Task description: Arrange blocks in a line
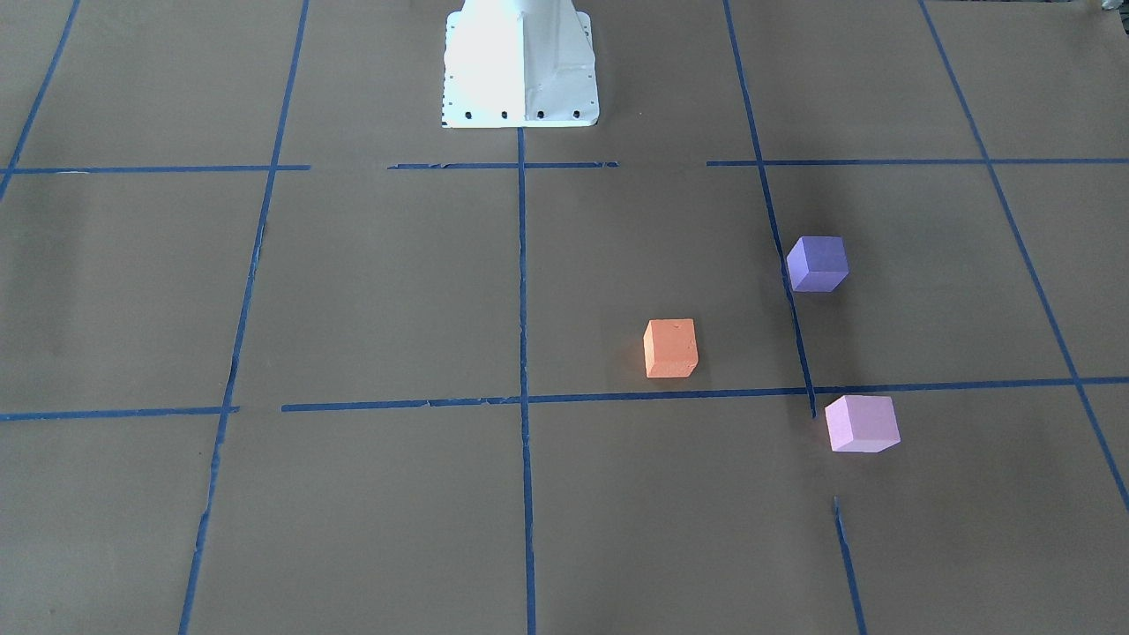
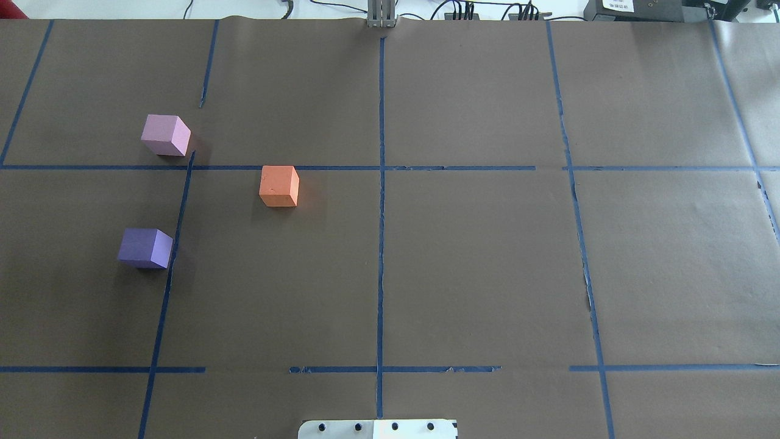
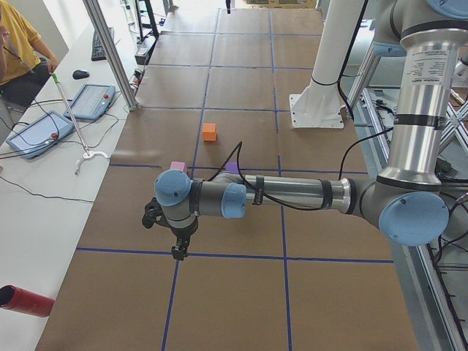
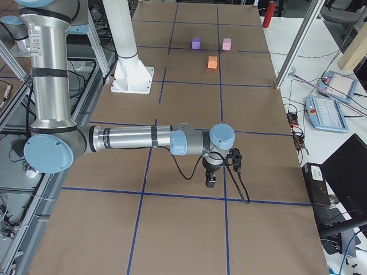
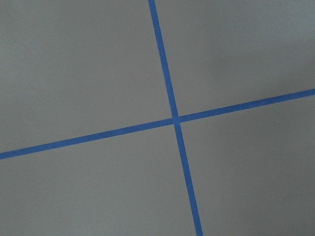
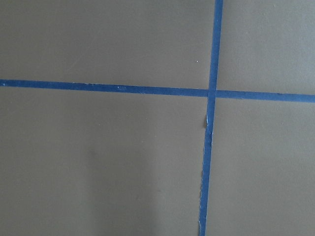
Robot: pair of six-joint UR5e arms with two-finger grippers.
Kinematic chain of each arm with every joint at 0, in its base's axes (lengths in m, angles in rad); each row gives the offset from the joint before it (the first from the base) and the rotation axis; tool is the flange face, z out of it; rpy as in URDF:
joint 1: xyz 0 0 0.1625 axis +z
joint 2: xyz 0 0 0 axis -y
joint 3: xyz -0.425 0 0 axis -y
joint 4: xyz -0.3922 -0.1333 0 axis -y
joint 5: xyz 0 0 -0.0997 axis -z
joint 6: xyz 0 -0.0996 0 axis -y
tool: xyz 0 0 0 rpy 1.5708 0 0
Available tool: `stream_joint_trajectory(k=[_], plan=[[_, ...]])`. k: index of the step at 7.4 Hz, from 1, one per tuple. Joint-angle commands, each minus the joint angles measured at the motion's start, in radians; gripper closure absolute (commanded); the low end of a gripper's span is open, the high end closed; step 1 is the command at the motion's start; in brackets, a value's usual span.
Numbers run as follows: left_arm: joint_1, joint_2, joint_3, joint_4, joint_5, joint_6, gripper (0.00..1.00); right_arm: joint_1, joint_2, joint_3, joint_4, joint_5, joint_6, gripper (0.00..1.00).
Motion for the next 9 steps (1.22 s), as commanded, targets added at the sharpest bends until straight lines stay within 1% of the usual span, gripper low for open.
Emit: stream_joint_trajectory(k=[1, 3, 5, 6, 7, 8, 9], plan=[[0.000, 0.000, -0.024, 0.000, 0.001, 0.000, 0.00, 0.000, 0.000, 0.000, 0.000, 0.000, 0.000, 0.00], [0.017, -0.020, -0.038, 0.000, 0.001, 0.000, 0.00, 0.000, 0.000, 0.000, 0.000, 0.000, 0.000, 0.00], [0.082, -0.131, -0.048, 0.003, -0.009, 0.000, 0.00, 0.000, 0.000, 0.000, 0.000, 0.000, 0.000, 0.00], [0.127, -0.141, -0.112, 0.011, -0.006, -0.043, 0.00, 0.000, 0.000, 0.001, 0.000, 0.000, 0.000, 0.00], [0.174, -0.156, -0.137, -0.003, 0.003, -0.222, 0.00, 0.000, 0.000, 0.000, 0.000, 0.000, 0.000, 0.00], [0.258, -0.216, -0.139, -0.011, 0.001, -0.282, 0.00, 0.000, 0.000, 0.000, 0.000, 0.000, 0.000, 0.00], [0.315, -0.268, -0.137, -0.012, 0.000, -0.445, 0.00, 0.000, 0.000, 0.000, 0.000, 0.000, 0.000, 0.00]])
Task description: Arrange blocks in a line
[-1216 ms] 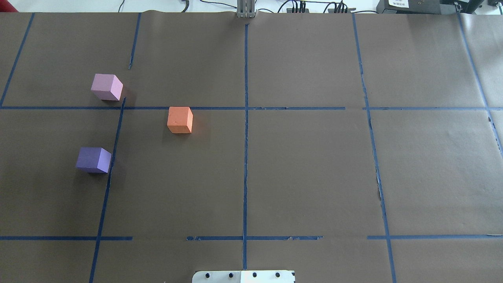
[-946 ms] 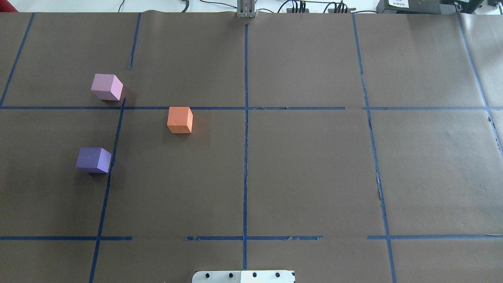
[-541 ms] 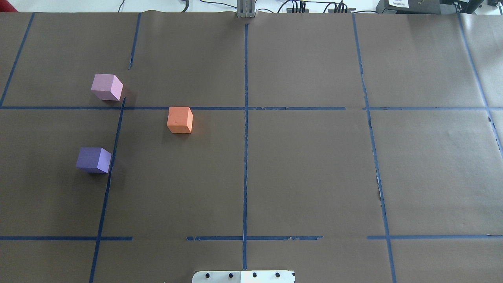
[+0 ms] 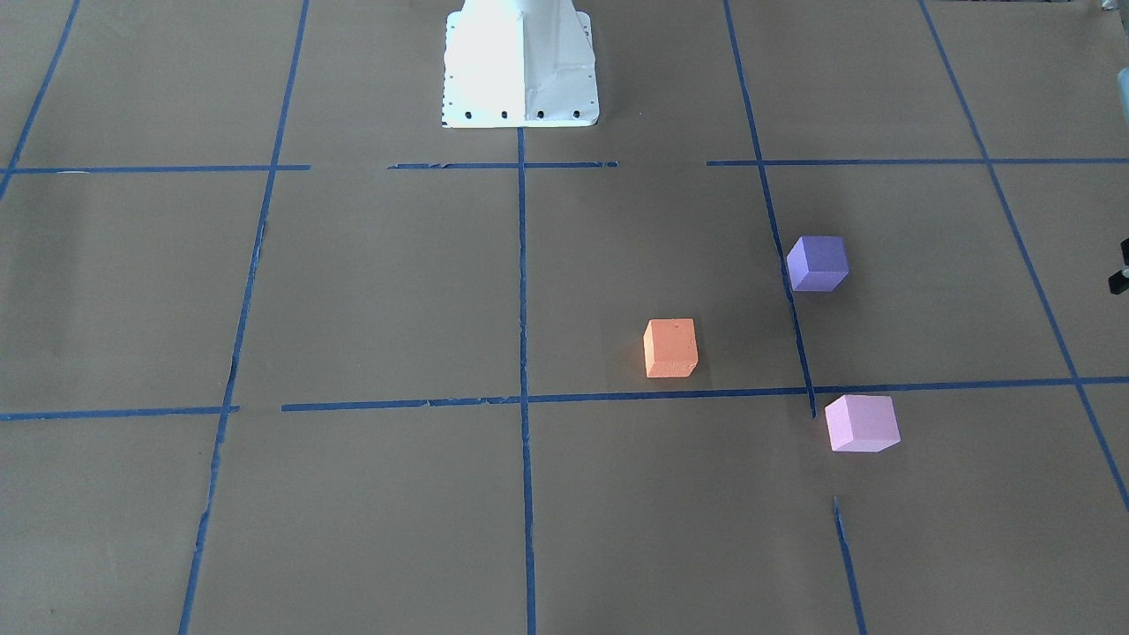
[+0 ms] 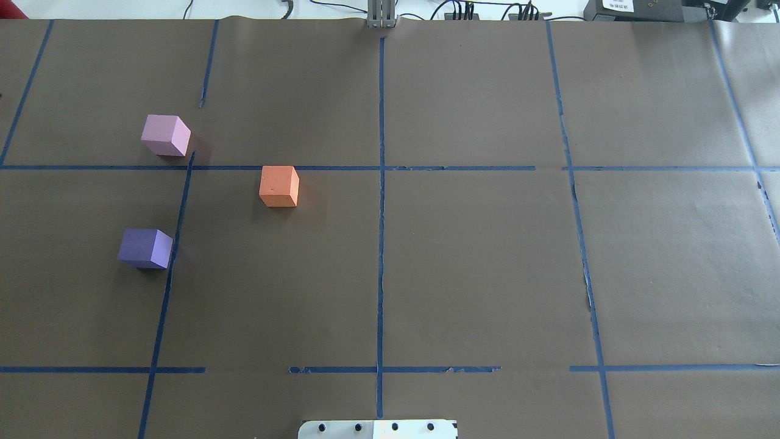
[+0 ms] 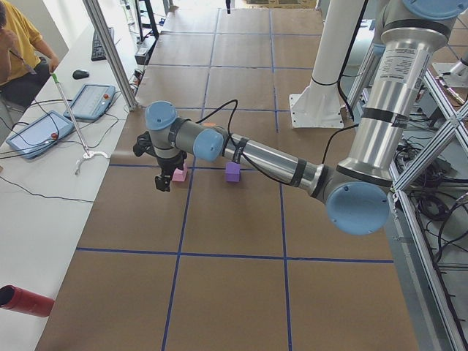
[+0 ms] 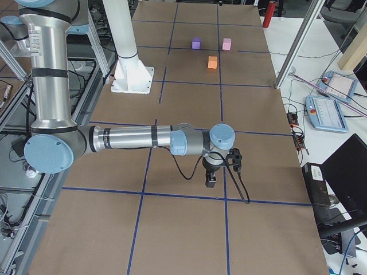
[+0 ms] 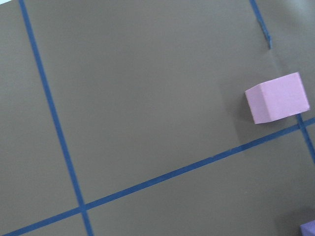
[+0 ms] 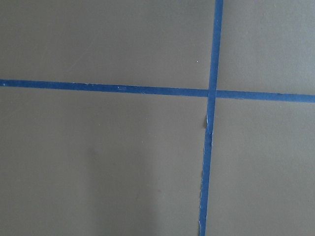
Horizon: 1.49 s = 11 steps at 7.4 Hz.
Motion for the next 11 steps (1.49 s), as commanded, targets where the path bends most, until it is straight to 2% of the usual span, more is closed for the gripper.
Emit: stream_joint_trajectory(k=[1, 3, 4, 5, 6, 7, 8, 11], plan=[[0.171, -0.129, -0.006, -0.005, 0.003, -0.355, 0.00, 0.000, 0.000, 0.000, 0.000, 0.000, 0.000, 0.00], [0.319, -0.235, 0.011, -0.007, 0.030, -0.576, 0.00, 0.000, 0.000, 0.000, 0.000, 0.000, 0.000, 0.00], [0.420, -0.282, 0.017, -0.022, 0.170, -0.618, 0.00, 0.000, 0.000, 0.000, 0.000, 0.000, 0.000, 0.00], [0.486, -0.296, 0.024, -0.077, 0.234, -0.677, 0.00, 0.000, 0.000, 0.001, 0.000, 0.000, 0.000, 0.00], [0.516, -0.304, 0.075, -0.162, 0.237, -0.798, 0.00, 0.000, 0.000, 0.001, 0.000, 0.000, 0.000, 0.00], [0.561, -0.325, 0.127, -0.175, 0.306, -0.848, 0.00, 0.000, 0.000, 0.001, 0.000, 0.000, 0.000, 0.00], [0.592, -0.341, 0.137, -0.177, 0.392, -0.882, 0.00, 0.000, 0.000, 0.001, 0.000, 0.000, 0.000, 0.00], [0.634, -0.342, 0.171, -0.177, 0.395, -0.940, 0.00, 0.000, 0.000, 0.001, 0.000, 0.000, 0.000, 0.00]])
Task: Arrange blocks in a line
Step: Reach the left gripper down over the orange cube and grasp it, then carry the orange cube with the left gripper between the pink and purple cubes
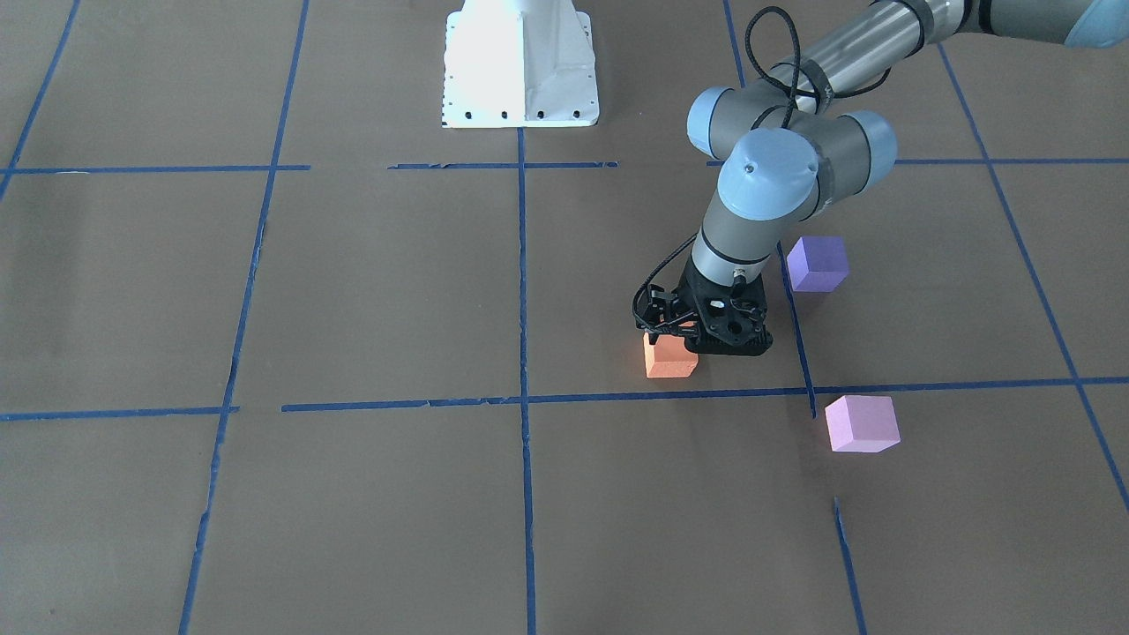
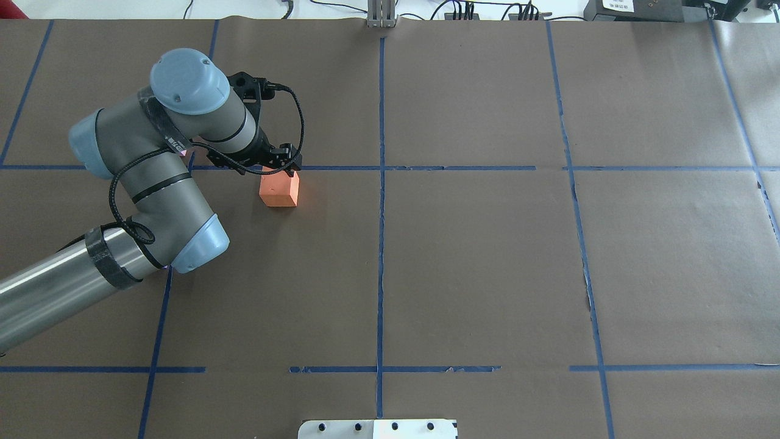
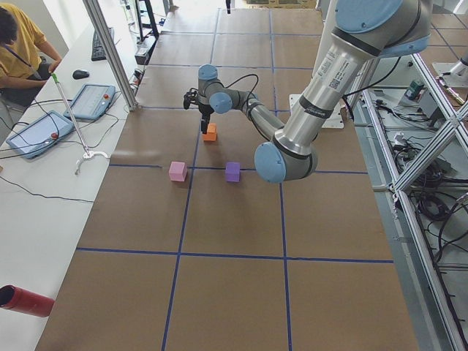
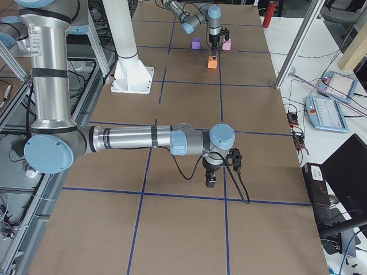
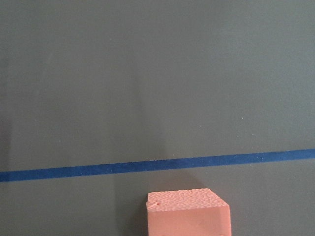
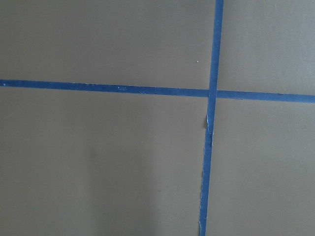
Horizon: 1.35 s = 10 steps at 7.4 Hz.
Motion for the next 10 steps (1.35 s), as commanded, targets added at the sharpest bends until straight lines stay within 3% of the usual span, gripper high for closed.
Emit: stream_joint_trajectory(k=[1, 3, 4, 5, 6, 7, 9, 10], plan=[[0.021, -0.002, 0.035, -0.001, 0.005, -0.038, 0.00, 0.000, 0.000, -0.001, 0.000, 0.000, 0.000, 0.00], [0.038, -0.002, 0.065, -0.038, 0.005, -0.048, 0.00, 0.000, 0.000, 0.000, 0.000, 0.000, 0.000, 0.00], [0.041, -0.002, 0.079, -0.061, 0.005, -0.049, 0.05, 0.000, 0.000, 0.000, 0.000, 0.000, 0.000, 0.00], [0.040, -0.003, 0.078, -0.068, 0.005, -0.049, 0.35, 0.000, 0.000, -0.001, 0.000, 0.000, 0.000, 0.00], [0.038, -0.003, 0.076, -0.067, 0.000, -0.048, 0.72, 0.000, 0.000, -0.001, 0.000, 0.000, 0.000, 0.00], [0.031, -0.005, 0.073, -0.070, -0.001, -0.046, 0.89, 0.000, 0.000, -0.001, 0.000, 0.000, 0.000, 0.00], [-0.047, 0.044, 0.027, -0.061, -0.009, -0.002, 0.88, 0.000, 0.000, -0.001, 0.000, 0.000, 0.000, 0.00], [-0.081, 0.140, -0.040, -0.064, -0.077, 0.105, 0.88, 0.000, 0.000, -0.001, 0.000, 0.000, 0.000, 0.00]])
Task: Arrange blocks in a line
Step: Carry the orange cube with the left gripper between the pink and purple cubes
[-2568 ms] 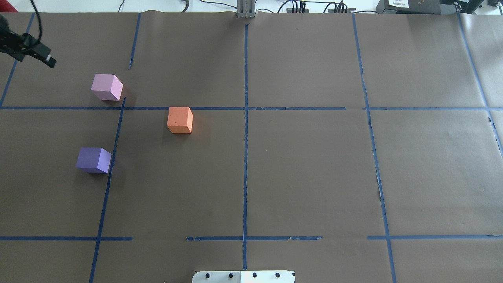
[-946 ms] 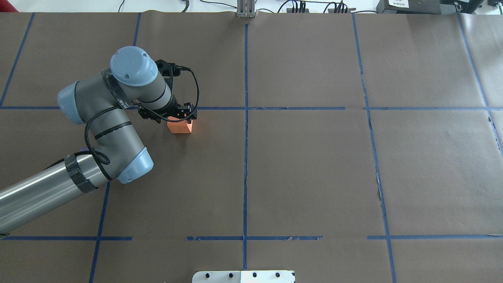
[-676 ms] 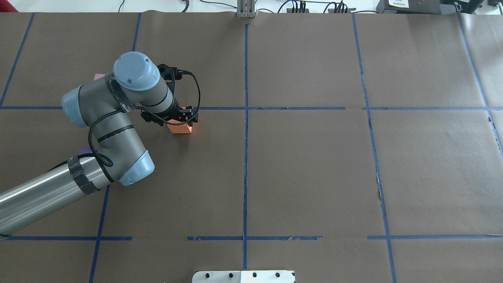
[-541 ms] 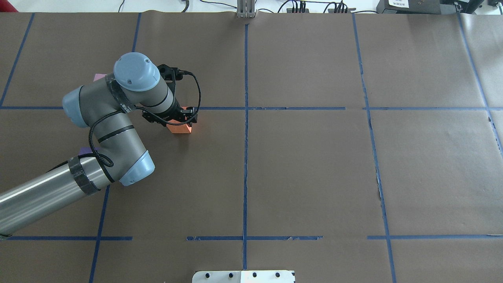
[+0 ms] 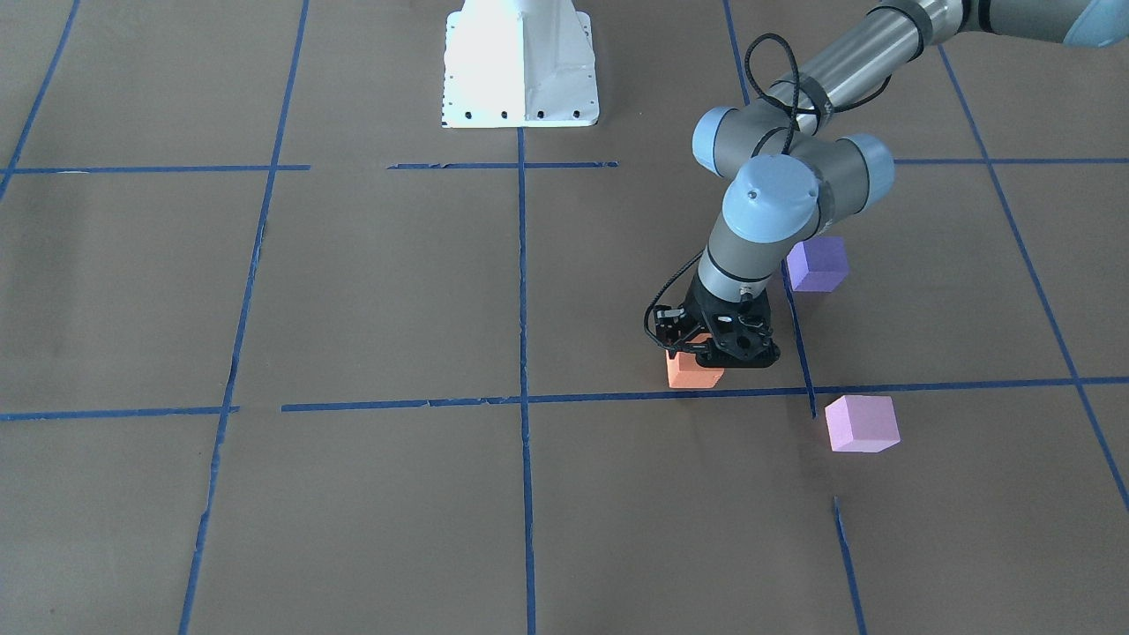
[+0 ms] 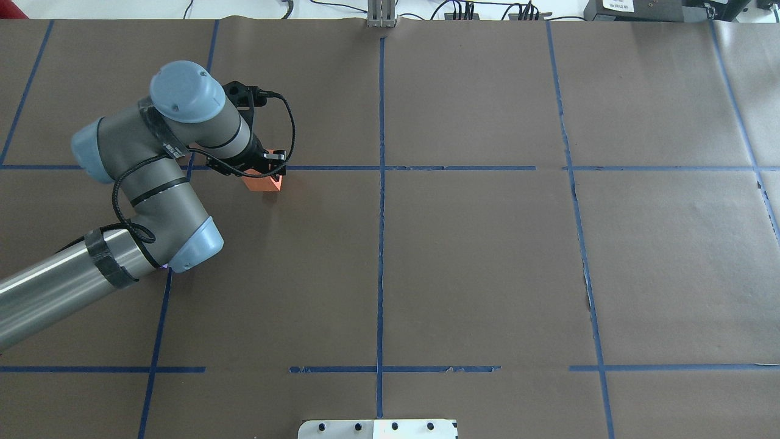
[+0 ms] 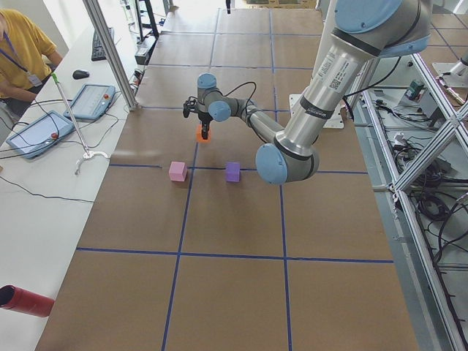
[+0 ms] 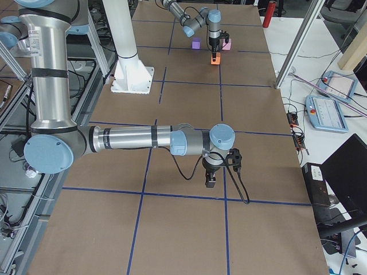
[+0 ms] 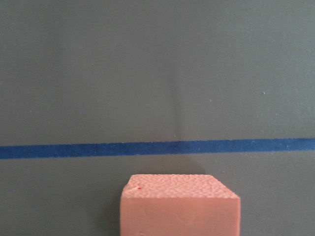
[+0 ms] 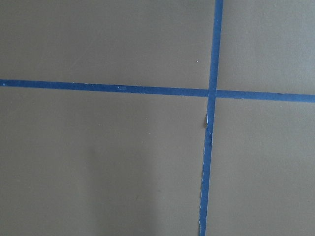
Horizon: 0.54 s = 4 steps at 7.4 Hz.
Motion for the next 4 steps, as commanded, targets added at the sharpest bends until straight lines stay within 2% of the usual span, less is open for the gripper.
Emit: stream_joint_trajectory(k=[1, 4], plan=[[-0.110, 0.170, -0.073, -0.002, -0.131, 0.113, 0.87, 0.000, 0.000, 0.000, 0.000, 0.000, 0.000, 0.00], [-0.144, 0.249, -0.069, -0.011, -0.142, 0.139, 0.82, 0.000, 0.000, 0.002, 0.000, 0.000, 0.000, 0.00]])
